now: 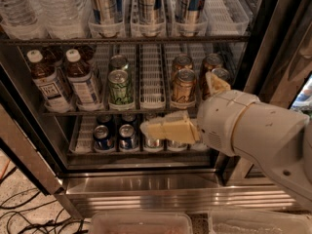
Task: Pick redbull can from top shelf of fridge
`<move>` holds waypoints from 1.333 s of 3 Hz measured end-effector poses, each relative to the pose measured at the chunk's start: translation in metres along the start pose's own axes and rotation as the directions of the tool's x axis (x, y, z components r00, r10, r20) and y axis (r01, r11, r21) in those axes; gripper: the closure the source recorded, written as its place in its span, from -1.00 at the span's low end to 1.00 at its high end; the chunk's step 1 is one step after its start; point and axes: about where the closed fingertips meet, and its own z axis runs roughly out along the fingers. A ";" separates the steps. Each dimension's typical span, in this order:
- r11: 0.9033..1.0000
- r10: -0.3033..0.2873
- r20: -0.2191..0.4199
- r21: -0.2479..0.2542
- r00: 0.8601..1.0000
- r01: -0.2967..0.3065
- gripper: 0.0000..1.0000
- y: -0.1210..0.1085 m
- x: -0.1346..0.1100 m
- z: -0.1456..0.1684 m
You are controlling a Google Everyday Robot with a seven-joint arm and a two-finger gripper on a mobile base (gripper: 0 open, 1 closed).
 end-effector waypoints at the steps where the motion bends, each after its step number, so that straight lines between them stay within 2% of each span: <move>1: 0.981 0.063 0.118 0.173 0.991 -0.083 -1.00 -0.052 -0.015 -0.004; 2: 0.960 0.100 0.141 0.247 0.985 -0.133 -1.00 -0.071 -0.007 -0.010; 3: 0.966 0.082 0.130 0.232 0.988 -0.111 -1.00 -0.065 -0.013 -0.008; 4: 0.967 0.077 0.127 0.233 0.989 -0.105 -1.00 -0.067 -0.021 -0.002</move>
Offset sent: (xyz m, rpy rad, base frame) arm 0.0257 -0.0256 0.0192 0.0787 -0.0830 -0.1327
